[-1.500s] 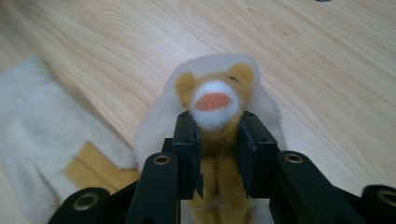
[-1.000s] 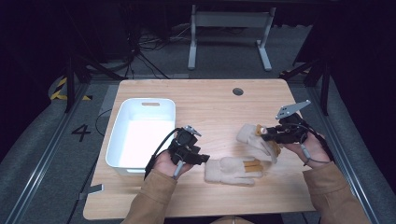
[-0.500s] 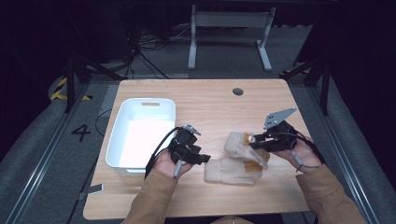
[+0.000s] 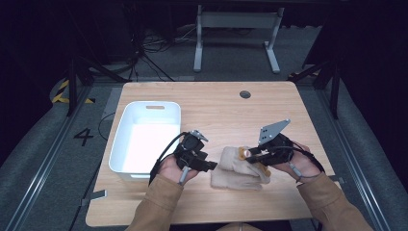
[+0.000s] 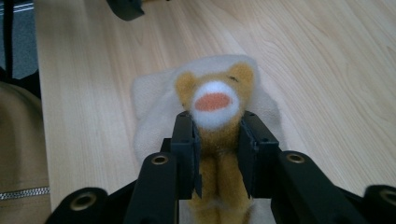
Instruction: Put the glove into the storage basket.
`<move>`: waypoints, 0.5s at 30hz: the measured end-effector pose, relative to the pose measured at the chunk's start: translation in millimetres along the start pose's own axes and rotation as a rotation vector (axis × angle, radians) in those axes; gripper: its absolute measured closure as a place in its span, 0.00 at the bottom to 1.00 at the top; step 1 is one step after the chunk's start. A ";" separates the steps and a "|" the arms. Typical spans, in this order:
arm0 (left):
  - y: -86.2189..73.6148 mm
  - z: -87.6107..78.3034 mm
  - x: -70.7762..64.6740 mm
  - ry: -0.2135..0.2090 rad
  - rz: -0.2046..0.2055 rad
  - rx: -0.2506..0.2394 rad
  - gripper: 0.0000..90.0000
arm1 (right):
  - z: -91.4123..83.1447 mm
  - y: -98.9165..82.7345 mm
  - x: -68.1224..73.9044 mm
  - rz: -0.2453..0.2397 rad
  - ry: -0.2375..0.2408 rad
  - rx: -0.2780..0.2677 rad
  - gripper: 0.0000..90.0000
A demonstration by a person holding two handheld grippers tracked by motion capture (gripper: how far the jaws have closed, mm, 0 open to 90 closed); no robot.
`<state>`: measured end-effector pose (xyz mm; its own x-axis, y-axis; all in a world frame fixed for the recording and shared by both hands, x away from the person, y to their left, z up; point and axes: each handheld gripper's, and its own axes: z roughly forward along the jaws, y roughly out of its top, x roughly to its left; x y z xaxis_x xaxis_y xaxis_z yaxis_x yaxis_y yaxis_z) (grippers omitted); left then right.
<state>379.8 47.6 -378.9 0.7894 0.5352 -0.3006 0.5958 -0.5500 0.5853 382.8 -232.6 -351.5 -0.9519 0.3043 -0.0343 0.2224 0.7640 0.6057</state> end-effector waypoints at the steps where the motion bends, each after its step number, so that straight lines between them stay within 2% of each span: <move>1: 0.0 0.2 -0.2 0.000 -0.001 -0.001 0.51 | 1.0 0.5 1.2 -0.007 0.007 -0.001 0.78; 11: -0.1 0.2 0.4 0.004 -0.006 0.000 0.52 | 11.3 3.4 10.7 -0.064 0.071 0.015 0.78; 15: -0.1 1.1 1.6 0.011 -0.017 0.004 0.53 | 17.8 3.5 11.9 -0.074 0.081 0.030 0.77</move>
<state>381.1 47.8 -380.3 0.7776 0.5512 -0.3025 0.6097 -0.5436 0.5769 376.0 -216.2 -363.9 -0.9796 0.2006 -0.0131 0.1560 0.7997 0.5798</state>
